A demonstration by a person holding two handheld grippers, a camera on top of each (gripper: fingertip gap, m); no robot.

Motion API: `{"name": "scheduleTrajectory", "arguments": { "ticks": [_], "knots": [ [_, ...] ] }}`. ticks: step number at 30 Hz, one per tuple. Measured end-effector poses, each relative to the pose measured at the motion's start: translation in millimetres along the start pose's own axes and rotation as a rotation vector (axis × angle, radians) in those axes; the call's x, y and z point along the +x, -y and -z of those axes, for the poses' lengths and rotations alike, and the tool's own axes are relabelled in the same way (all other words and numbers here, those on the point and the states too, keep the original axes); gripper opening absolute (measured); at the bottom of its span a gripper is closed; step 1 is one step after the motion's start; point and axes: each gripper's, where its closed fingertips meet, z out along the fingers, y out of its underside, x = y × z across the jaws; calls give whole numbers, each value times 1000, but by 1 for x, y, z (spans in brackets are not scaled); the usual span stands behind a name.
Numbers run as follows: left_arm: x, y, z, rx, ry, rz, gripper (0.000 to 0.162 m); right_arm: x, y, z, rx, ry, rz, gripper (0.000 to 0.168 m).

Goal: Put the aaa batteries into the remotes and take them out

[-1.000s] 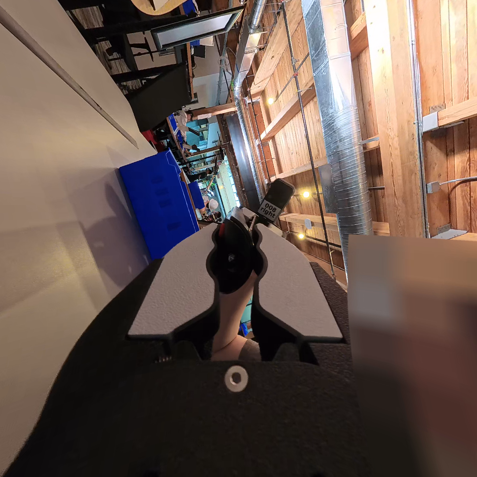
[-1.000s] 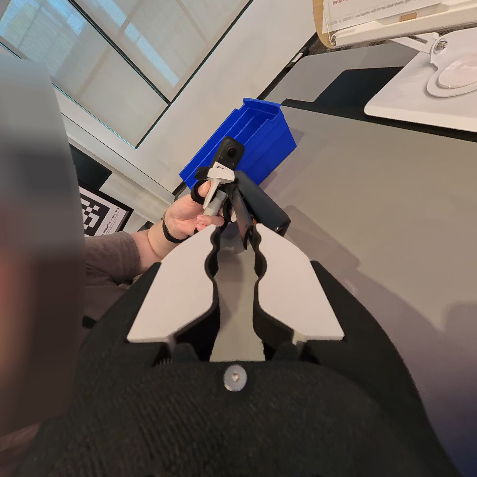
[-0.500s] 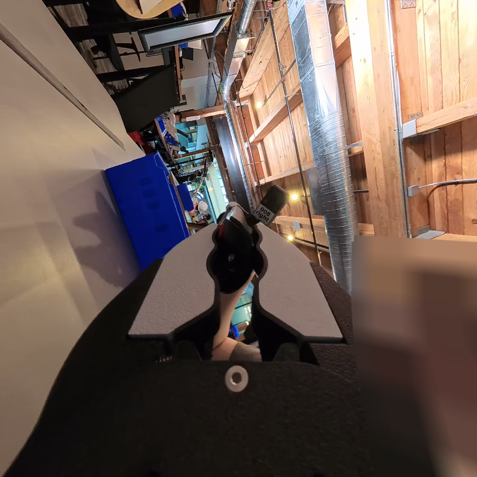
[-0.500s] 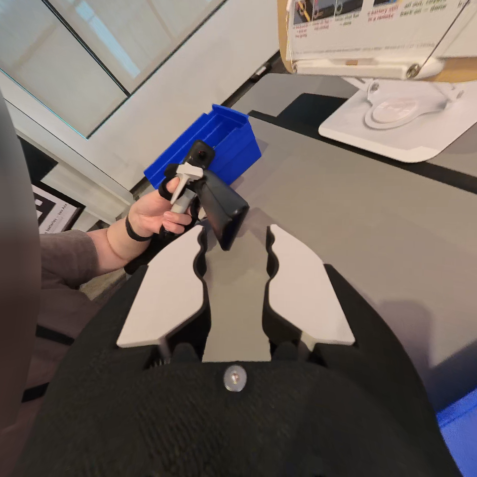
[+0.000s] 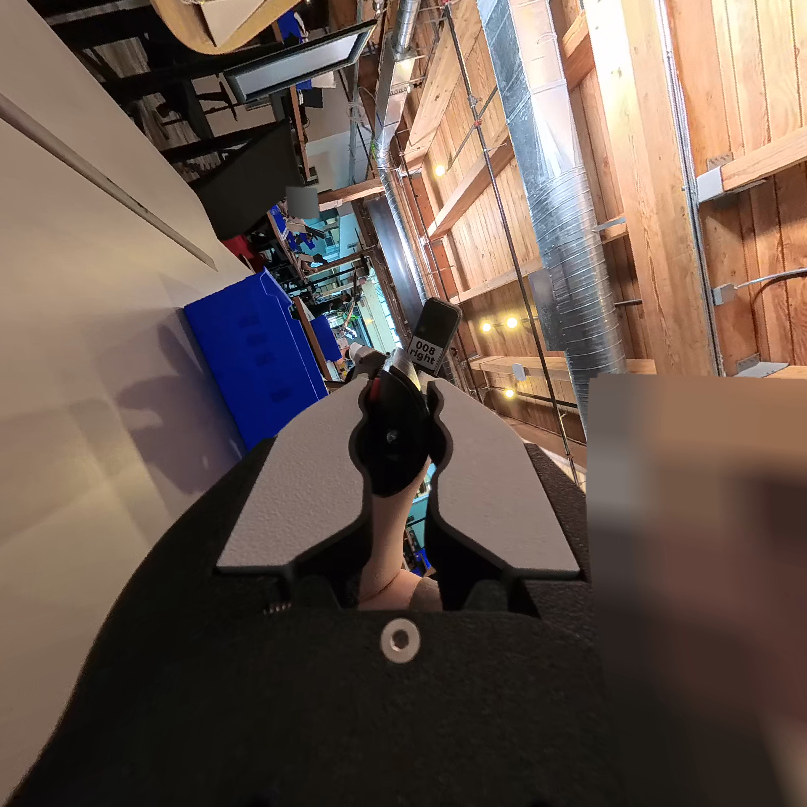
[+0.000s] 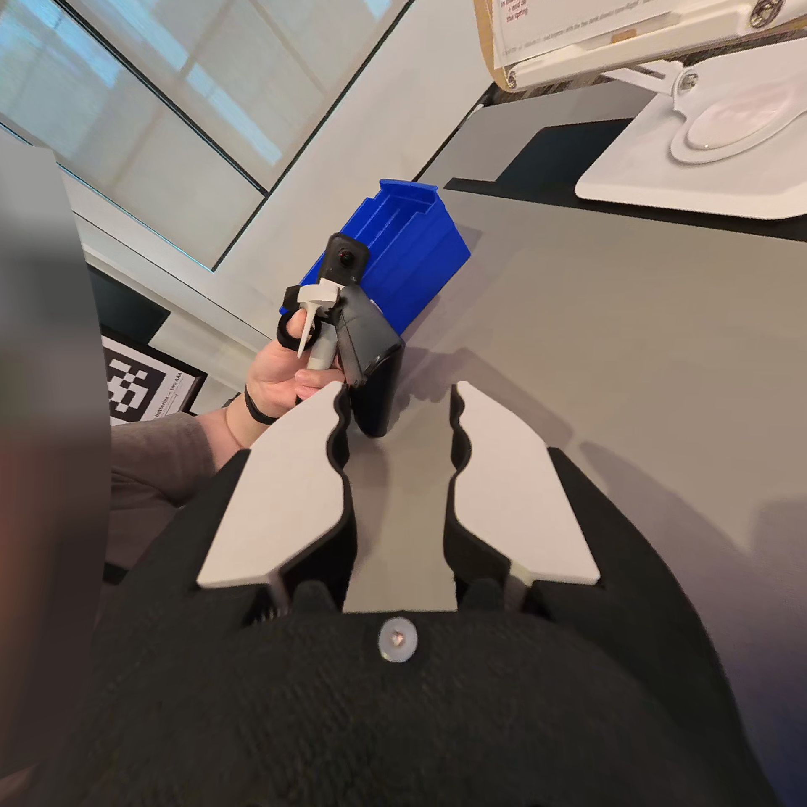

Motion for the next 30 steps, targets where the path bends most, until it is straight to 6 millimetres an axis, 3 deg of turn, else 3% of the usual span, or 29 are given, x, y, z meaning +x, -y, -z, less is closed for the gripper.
{"name": "scheduleTrajectory", "arguments": {
  "ticks": [5,9,12,14,15,19,30],
  "knots": [
    [4,-1,-1,-10,-19,-10,22,-10,3,3,8,49,7,45],
    [3,3,1,1,-18,2,22,-24,19,18,86,117,53,46],
    [7,5,2,1,-20,-22,22,-17,26,31,113,47,158,28],
    [11,6,2,0,-13,-57,22,-24,26,33,122,83,197,5],
    [13,6,2,-1,-12,-73,22,-26,24,32,111,100,190,1],
    [19,8,3,2,-16,-97,22,-27,12,20,34,92,201,1],
    [14,10,4,7,-2,-95,22,-29,16,18,67,63,221,1]
  ]
}}
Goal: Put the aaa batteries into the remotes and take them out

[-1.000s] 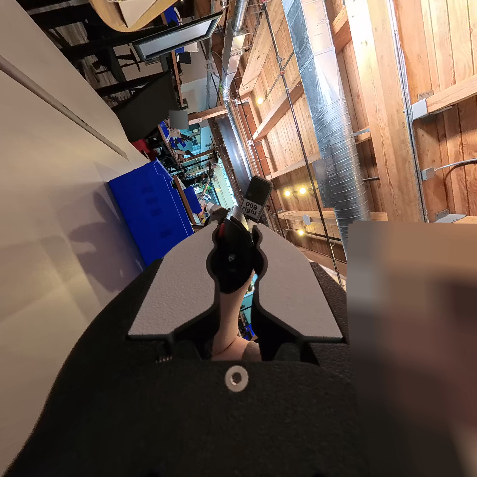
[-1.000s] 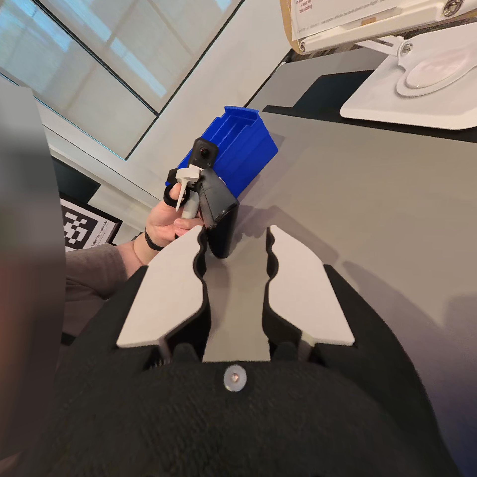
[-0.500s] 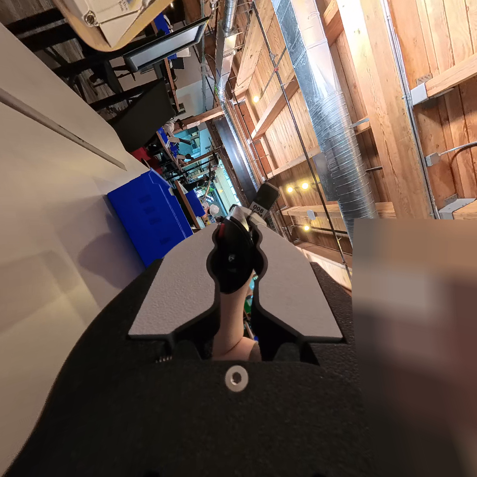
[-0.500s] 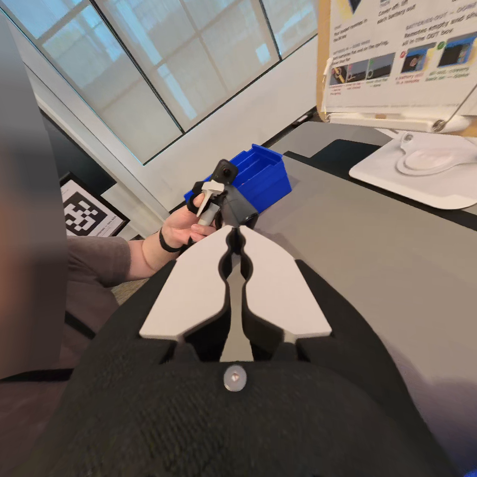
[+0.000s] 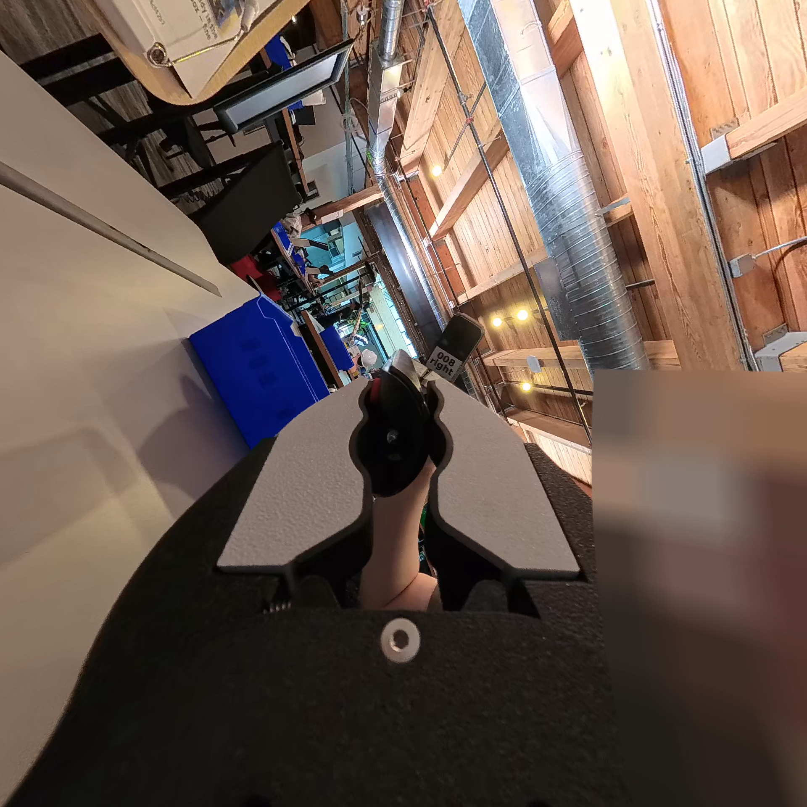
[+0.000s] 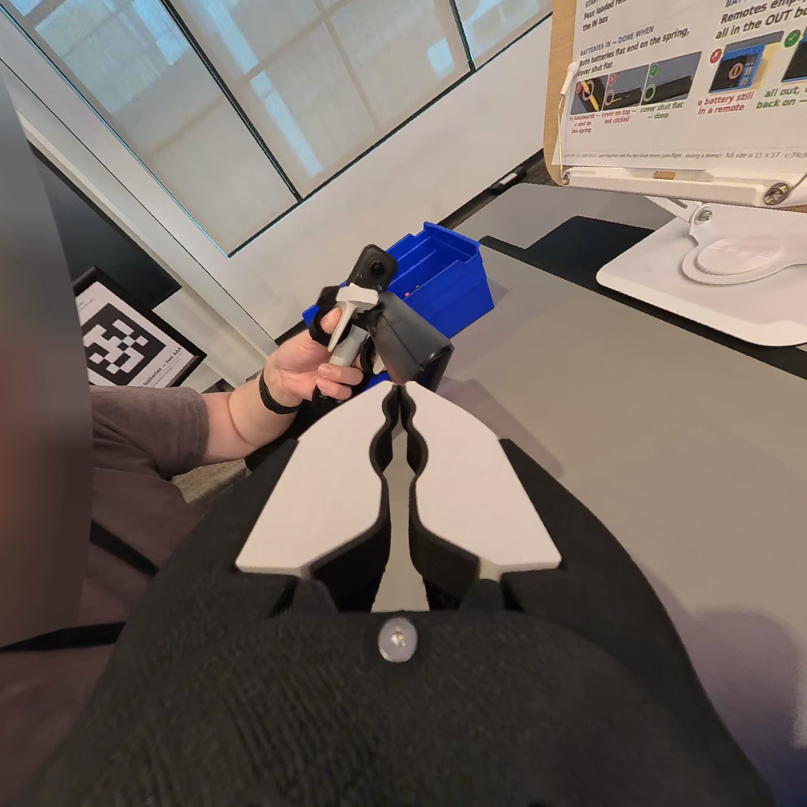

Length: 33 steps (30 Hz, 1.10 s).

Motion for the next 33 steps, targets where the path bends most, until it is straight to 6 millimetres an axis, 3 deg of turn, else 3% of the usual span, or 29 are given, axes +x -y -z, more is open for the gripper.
{"name": "scheduleTrajectory", "arguments": {
  "ticks": [12,20,33],
  "knots": [
    [0,-2,-1,-7,3,-8,22,-2,-4,-5,-26,9,6,1],
    [1,0,0,-4,2,-11,22,5,-8,-5,-90,-133,237,1],
    [2,-1,0,-8,5,-31,22,3,-8,-6,-80,-128,206,1]
  ]
}}
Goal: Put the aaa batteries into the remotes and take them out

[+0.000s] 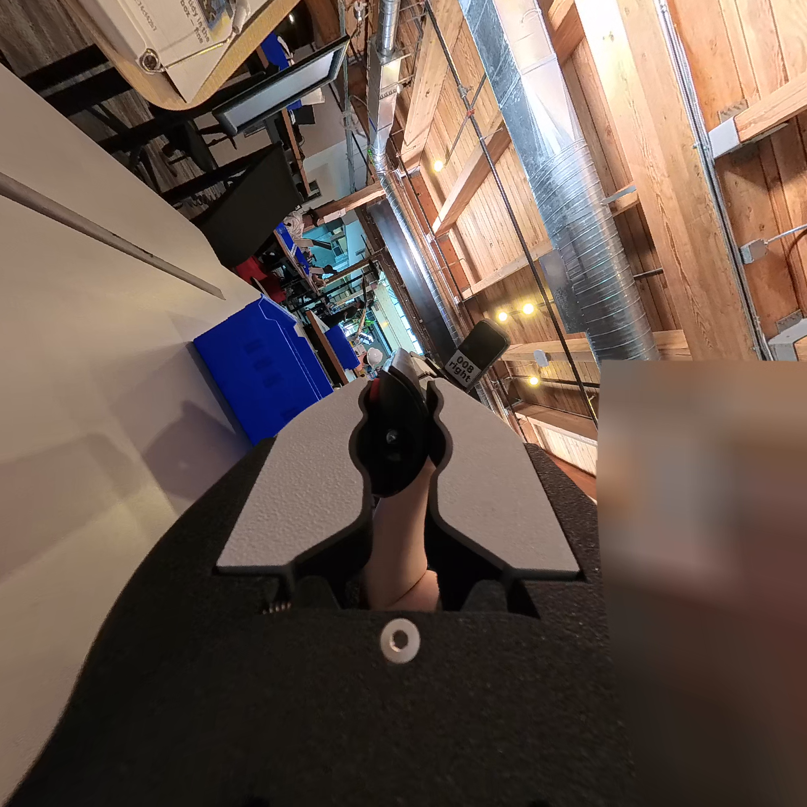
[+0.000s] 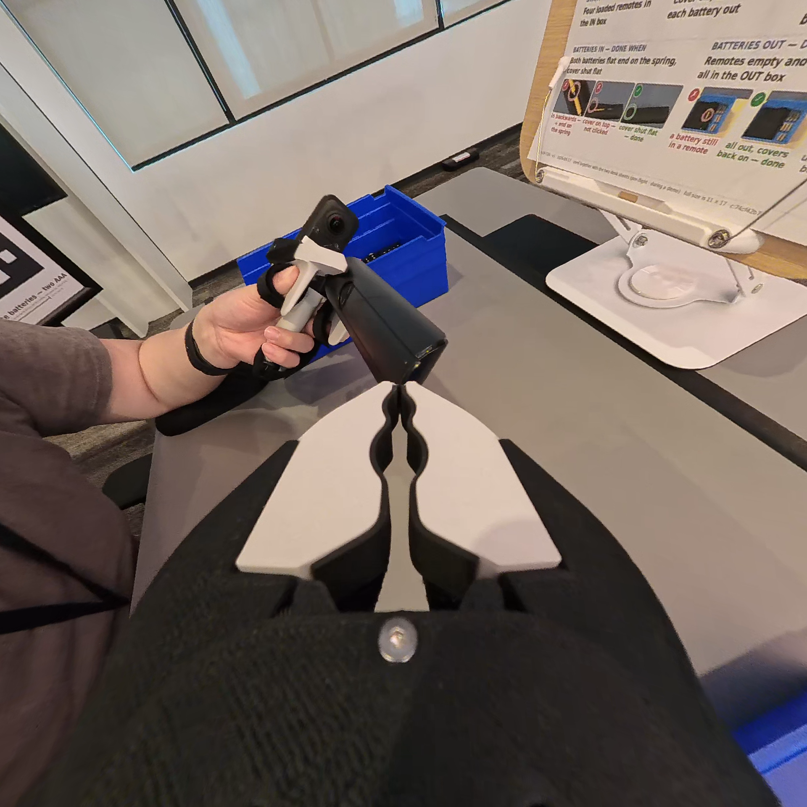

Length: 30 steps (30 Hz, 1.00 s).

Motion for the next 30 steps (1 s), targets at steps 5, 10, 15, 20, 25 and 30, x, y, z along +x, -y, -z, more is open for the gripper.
{"name": "scheduleTrajectory", "arguments": {
  "ticks": [5,10,15,20,25,30],
  "knots": [
    [0,-1,-1,-14,-6,7,22,-2,-2,3,-22,21,-16,1],
    [-2,-12,-5,-67,-5,21,22,5,9,16,11,-67,64,35],
    [-7,-51,-18,-230,-14,71,22,-8,-9,8,-104,-9,142,56],
    [-22,-80,-24,-306,13,123,22,-24,-55,-16,-325,154,4,61],
    [-33,-94,-26,-339,39,124,22,-22,-84,-22,-477,146,-24,57],
    [-35,-100,-28,-354,31,150,22,-28,-89,-29,-511,150,-78,53]
  ]
}}
